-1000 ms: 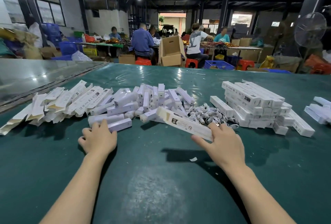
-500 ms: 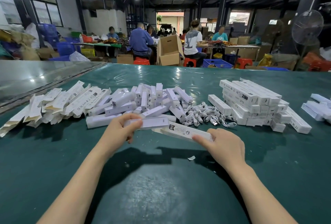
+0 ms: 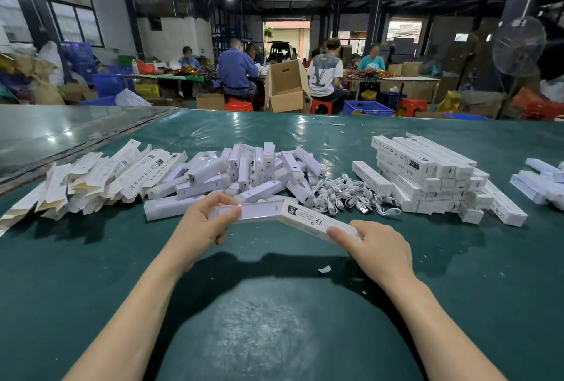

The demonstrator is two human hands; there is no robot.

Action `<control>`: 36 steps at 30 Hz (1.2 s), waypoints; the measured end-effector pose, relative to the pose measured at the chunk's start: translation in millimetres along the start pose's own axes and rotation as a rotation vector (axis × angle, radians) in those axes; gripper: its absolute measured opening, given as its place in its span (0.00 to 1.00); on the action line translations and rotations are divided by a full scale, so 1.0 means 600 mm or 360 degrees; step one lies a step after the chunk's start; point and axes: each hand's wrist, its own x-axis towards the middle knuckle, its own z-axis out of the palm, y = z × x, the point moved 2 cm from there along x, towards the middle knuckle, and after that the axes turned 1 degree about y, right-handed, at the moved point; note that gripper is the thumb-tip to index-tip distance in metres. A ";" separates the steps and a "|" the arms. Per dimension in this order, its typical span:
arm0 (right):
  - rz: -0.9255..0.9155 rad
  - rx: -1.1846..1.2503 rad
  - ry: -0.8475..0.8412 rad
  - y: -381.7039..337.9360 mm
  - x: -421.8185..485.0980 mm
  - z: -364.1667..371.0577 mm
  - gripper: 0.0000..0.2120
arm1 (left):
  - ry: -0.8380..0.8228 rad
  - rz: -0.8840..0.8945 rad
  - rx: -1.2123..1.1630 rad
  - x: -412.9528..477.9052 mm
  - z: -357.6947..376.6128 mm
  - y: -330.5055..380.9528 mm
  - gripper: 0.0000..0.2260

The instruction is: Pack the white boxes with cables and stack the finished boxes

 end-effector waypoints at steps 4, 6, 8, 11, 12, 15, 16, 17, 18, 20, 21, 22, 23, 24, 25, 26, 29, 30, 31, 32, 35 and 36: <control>-0.0028 -0.0038 -0.0034 -0.003 0.001 0.001 0.30 | -0.0116 -0.0061 -0.0087 -0.003 0.004 0.004 0.10; -0.0120 -0.0020 -0.0086 -0.007 0.000 0.006 0.32 | -0.0219 -0.0062 -0.0045 -0.008 0.006 0.012 0.06; -0.0156 0.0029 -0.0117 -0.009 -0.001 0.008 0.34 | -0.0111 -0.0012 0.0104 -0.009 0.014 0.016 0.07; -0.0131 0.0049 -0.0105 -0.009 -0.001 0.009 0.26 | 0.0325 0.0040 -0.0009 -0.009 0.033 0.022 0.13; -0.0124 0.0037 -0.0067 -0.009 -0.002 0.009 0.23 | 0.0417 0.0040 -0.0086 -0.011 0.042 0.024 0.13; -0.0103 0.0037 0.0046 -0.011 -0.004 0.012 0.19 | 0.0524 0.0062 -0.0165 -0.019 0.067 0.024 0.09; -0.0093 0.0055 0.0054 -0.011 -0.006 0.014 0.18 | 0.0495 0.0061 -0.0123 -0.021 0.075 0.023 0.07; -0.0079 0.0081 0.0050 -0.012 -0.007 0.016 0.18 | 0.0454 0.0067 -0.0057 -0.024 0.083 0.024 0.06; -0.0060 0.0122 0.0046 -0.012 -0.007 0.018 0.17 | 0.0419 0.0086 0.0004 -0.027 0.091 0.026 0.07; -0.0022 0.0231 0.0062 -0.012 -0.007 0.019 0.16 | 0.0395 0.0186 0.0054 -0.033 0.103 0.033 0.10; -0.0015 0.0275 0.0077 -0.011 -0.007 0.019 0.16 | 0.0398 0.0238 0.0064 -0.037 0.108 0.037 0.11; -0.0017 0.0299 0.0087 -0.011 -0.007 0.018 0.17 | 0.0400 0.0258 0.0065 -0.040 0.111 0.040 0.12; -0.0025 0.0300 0.0087 -0.012 -0.007 0.018 0.16 | 0.0396 0.0246 0.0046 -0.042 0.113 0.041 0.12; -0.0033 0.0287 0.0084 -0.013 -0.009 0.017 0.16 | 0.0387 0.0215 0.0021 -0.043 0.114 0.040 0.12; -0.0037 0.0270 0.0087 -0.014 -0.010 0.017 0.15 | 0.0372 0.0180 -0.0002 -0.041 0.112 0.039 0.10; -0.0037 0.0256 0.0101 -0.014 -0.010 0.016 0.15 | 0.0342 0.0132 -0.0043 -0.038 0.109 0.037 0.10; -0.0029 0.0274 0.0105 -0.017 -0.009 0.015 0.15 | 0.0050 -0.0023 -0.0297 -0.033 0.105 0.037 0.07; -0.0056 0.0293 0.0067 -0.020 -0.008 0.018 0.15 | -0.0049 -0.0035 -0.0285 -0.034 0.106 0.037 0.08; -0.0109 0.0322 0.0010 -0.025 -0.008 0.021 0.15 | -0.0109 -0.0016 -0.0209 -0.036 0.109 0.035 0.09; -0.0176 0.0361 -0.0047 -0.030 -0.009 0.026 0.15 | -0.0129 0.0005 -0.0158 -0.037 0.114 0.032 0.12; -0.0340 0.0580 -0.0160 -0.050 -0.015 0.033 0.15 | 0.0094 0.0029 -0.0318 -0.033 0.115 0.027 0.12; -0.0375 0.0684 -0.0204 -0.058 -0.017 0.034 0.15 | 0.0185 0.0022 -0.0390 -0.030 0.109 0.027 0.11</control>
